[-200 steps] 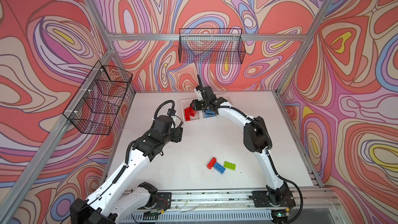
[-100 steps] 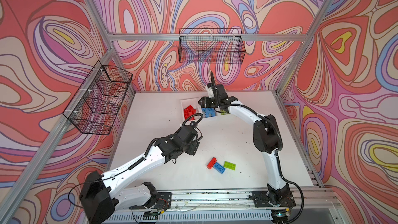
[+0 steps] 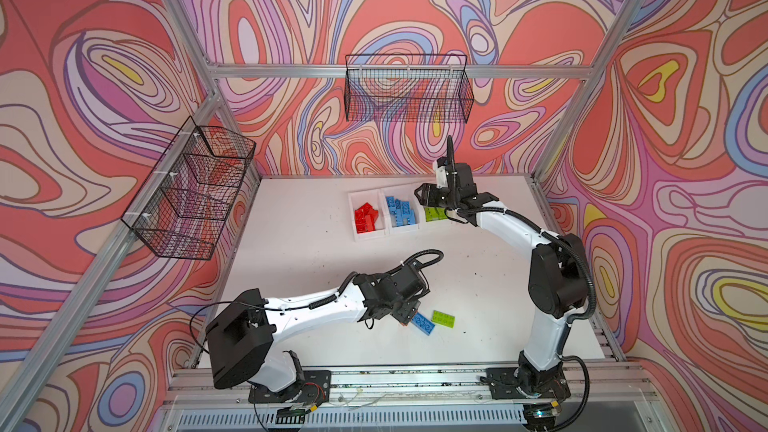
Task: Sort the legos into containers by color
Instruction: 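Lower the left gripper onto the last red brick and close on it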
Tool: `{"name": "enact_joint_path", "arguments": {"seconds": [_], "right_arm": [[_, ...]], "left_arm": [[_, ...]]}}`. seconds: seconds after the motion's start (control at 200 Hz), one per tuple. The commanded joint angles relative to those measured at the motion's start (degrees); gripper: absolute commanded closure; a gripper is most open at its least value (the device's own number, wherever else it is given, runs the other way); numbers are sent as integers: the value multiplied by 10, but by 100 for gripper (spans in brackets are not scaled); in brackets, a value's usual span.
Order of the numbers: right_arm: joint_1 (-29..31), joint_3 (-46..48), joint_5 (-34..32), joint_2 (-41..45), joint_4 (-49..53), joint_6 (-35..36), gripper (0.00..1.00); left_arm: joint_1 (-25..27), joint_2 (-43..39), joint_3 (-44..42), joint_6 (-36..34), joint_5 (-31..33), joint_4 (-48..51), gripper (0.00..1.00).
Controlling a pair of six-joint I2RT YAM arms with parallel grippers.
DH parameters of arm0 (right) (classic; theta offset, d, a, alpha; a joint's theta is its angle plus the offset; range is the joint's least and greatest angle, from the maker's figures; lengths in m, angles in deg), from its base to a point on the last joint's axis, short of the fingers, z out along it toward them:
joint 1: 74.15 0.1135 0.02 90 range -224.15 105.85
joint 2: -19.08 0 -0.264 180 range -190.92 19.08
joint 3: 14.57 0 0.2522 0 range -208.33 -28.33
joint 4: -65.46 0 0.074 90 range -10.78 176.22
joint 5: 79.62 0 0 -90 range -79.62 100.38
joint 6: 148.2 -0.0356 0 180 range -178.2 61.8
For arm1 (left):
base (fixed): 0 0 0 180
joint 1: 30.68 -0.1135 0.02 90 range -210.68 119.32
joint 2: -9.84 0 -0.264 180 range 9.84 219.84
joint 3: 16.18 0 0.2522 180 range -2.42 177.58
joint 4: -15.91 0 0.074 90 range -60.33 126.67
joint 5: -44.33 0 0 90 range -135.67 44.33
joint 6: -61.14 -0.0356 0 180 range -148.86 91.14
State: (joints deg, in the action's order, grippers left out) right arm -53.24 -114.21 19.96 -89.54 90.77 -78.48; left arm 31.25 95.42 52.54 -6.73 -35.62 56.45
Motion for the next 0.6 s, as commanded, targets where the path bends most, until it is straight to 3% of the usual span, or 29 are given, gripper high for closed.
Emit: {"name": "enact_joint_path", "arguments": {"seconds": [0.0, 0.145, 0.421, 0.596], "right_arm": [[-11, 28, -21, 34, -2, -2, 35], [-19, 49, -27, 48, -4, -3, 35], [-22, 67, -32, 58, 0, -3, 36], [-23, 78, -30, 61, -5, -10, 36]], "left_arm": [[14, 11, -12, 38, -25, -18, 22], [28, 27, -8, 34, -40, -19, 22], [28, 70, 14, 42, -6, -15, 25], [6, 61, -19, 57, -32, -44, 34]]}}
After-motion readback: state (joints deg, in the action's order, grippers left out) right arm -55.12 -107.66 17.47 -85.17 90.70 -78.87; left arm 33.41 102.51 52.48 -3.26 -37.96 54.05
